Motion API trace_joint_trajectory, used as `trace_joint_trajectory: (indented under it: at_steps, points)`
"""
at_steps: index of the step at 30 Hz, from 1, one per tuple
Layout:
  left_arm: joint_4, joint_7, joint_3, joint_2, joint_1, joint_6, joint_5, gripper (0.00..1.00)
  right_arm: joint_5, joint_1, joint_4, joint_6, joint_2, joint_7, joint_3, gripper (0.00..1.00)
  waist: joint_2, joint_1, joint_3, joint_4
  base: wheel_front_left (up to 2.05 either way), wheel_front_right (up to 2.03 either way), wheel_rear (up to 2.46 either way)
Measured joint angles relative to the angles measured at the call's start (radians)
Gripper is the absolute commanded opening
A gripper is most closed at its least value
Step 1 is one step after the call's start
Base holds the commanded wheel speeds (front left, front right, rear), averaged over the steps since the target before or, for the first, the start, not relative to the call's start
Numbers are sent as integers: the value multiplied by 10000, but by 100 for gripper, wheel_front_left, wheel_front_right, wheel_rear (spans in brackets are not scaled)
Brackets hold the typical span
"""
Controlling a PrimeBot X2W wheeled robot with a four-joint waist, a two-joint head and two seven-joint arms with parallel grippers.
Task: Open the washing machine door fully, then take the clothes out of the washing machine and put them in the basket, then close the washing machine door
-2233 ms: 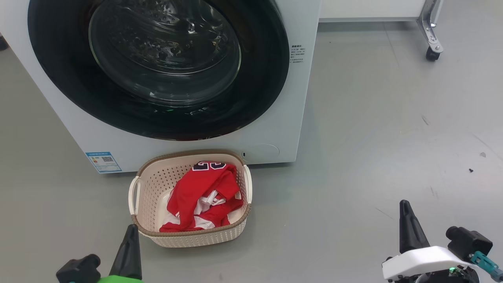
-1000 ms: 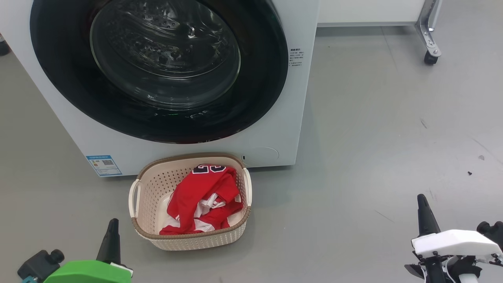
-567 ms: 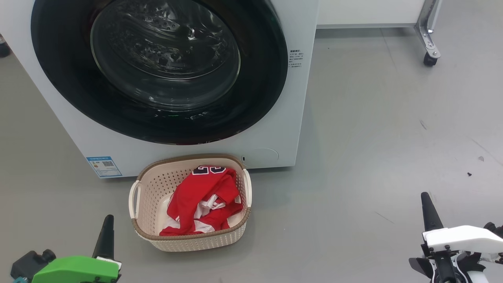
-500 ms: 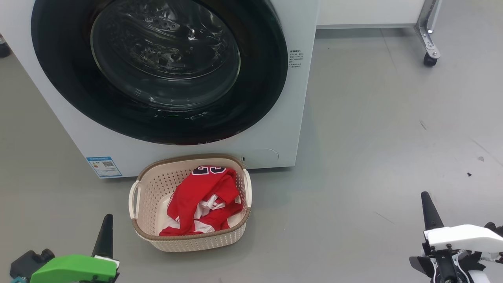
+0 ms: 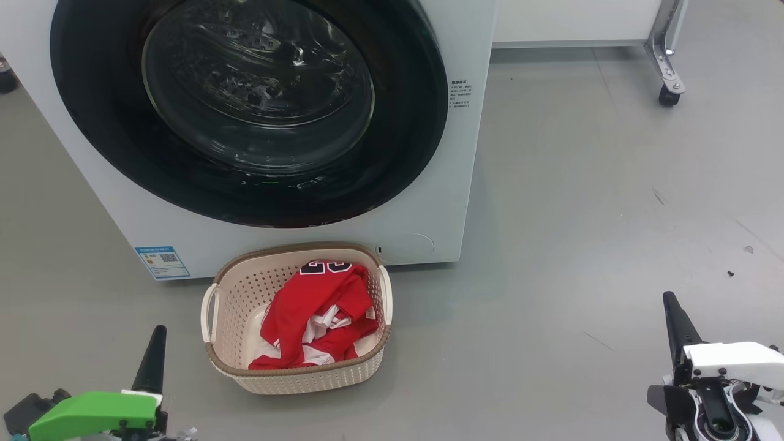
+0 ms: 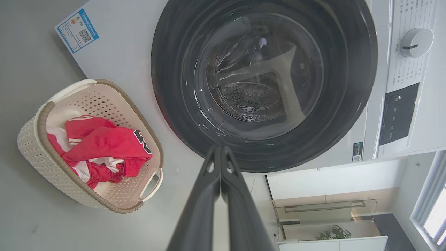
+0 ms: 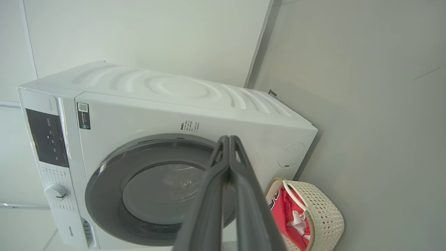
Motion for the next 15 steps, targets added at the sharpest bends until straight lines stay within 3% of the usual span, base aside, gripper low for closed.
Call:
trace_joint_trajectory:
  at_steps: [11, 15]
  points:
    - [251, 261, 234, 25, -217, -173, -1476, 0, 1499, -219, 178, 163, -63, 309, -205, 0, 0, 0, -44, -5, 0, 0, 0]
    - [276, 261, 261, 27, -246, -174, -1522, 0, 1542, -248, 213, 165, -79, 309, -226, 0, 0, 0, -45, -6, 0, 0, 0]
